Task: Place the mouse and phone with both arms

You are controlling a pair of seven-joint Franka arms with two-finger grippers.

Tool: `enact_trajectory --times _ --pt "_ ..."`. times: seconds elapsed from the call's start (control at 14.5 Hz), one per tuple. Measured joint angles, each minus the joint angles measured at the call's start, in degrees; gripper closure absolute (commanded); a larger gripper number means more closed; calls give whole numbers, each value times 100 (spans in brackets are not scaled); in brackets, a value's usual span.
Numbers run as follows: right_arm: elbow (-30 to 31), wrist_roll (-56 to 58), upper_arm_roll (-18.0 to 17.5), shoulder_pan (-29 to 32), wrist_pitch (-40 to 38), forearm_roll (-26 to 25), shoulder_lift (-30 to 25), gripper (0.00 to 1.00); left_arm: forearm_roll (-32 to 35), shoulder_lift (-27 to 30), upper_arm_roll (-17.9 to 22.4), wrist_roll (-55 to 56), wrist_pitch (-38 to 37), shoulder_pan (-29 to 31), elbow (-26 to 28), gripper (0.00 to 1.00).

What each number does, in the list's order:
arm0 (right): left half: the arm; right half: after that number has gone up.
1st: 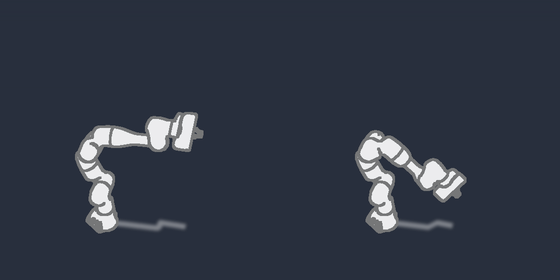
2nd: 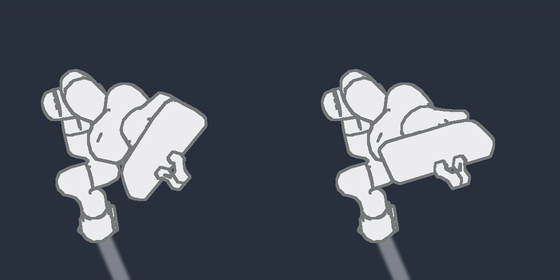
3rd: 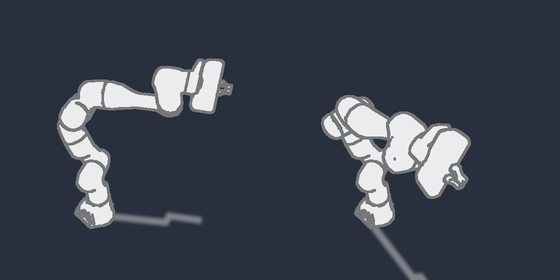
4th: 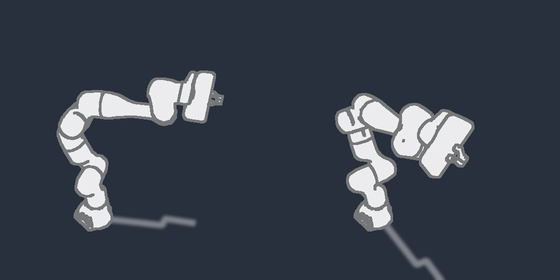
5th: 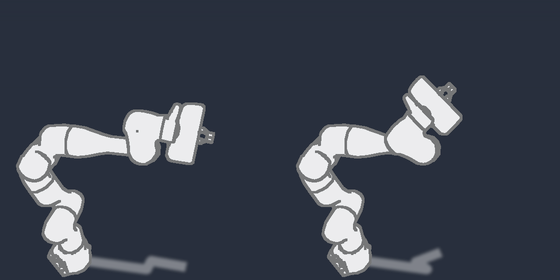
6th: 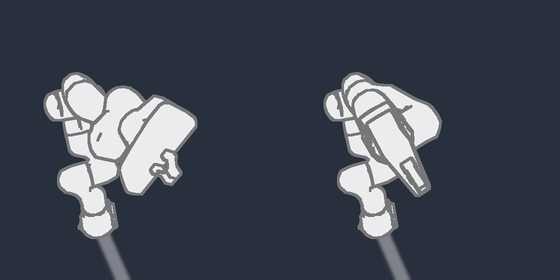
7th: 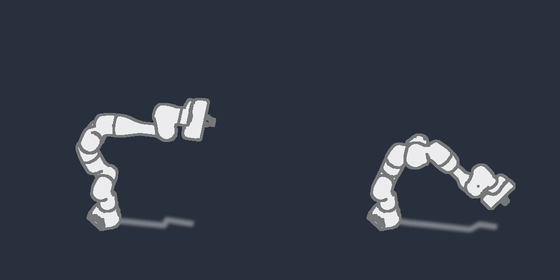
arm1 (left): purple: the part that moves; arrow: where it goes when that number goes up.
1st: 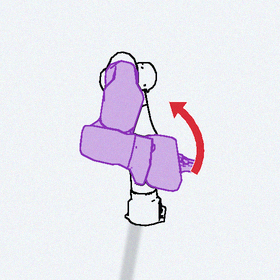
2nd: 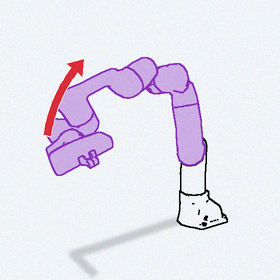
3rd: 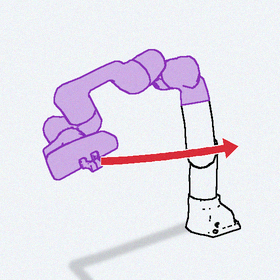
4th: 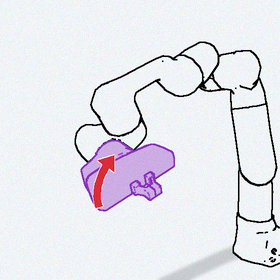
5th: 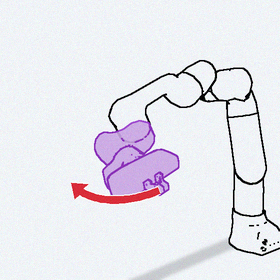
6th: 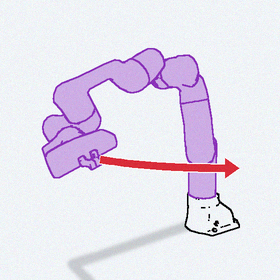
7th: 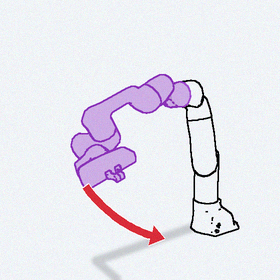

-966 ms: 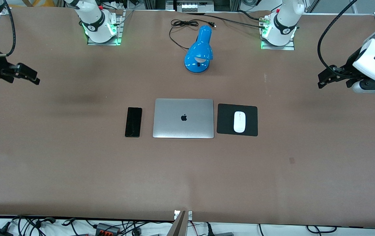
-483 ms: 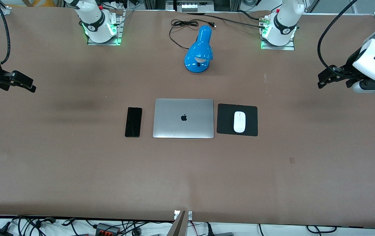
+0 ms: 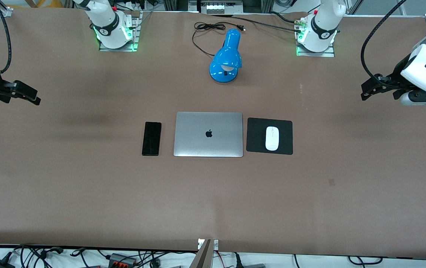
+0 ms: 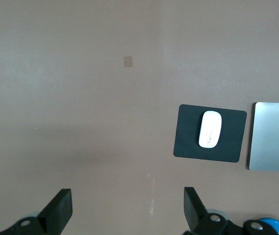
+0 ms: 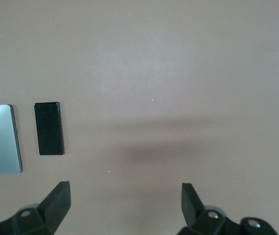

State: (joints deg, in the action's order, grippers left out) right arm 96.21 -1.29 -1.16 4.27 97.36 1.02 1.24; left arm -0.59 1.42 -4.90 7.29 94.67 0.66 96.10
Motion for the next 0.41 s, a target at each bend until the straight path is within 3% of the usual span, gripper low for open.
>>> enact_trajectory --times 0.41 --pt "-1 1 77 108 0 -2 58 0 0 0 1 0 -1 0 0 0"
